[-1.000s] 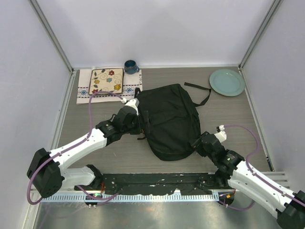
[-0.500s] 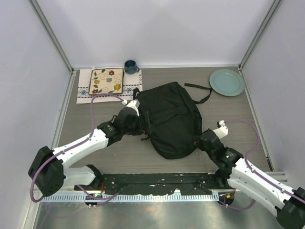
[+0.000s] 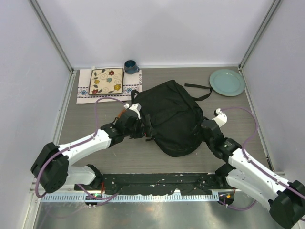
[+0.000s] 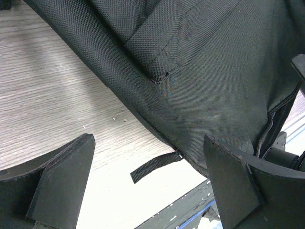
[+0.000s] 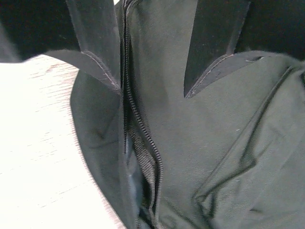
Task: Pack the student bag
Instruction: Zip the student bag at the center of the board.
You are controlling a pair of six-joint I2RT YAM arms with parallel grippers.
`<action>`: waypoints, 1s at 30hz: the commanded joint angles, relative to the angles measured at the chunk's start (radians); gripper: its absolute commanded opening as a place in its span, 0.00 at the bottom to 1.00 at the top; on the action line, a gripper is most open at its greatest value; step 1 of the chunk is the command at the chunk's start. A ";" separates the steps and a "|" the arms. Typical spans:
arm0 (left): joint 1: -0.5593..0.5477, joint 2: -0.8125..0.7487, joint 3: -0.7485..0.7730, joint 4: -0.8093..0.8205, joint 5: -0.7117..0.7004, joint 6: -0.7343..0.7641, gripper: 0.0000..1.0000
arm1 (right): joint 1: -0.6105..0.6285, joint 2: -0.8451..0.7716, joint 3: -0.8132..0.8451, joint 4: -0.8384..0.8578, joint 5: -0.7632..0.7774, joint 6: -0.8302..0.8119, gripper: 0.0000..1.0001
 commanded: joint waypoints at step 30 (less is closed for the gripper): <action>0.004 -0.087 0.066 -0.100 -0.136 0.032 1.00 | 0.316 -0.086 0.119 0.102 -0.582 0.073 0.61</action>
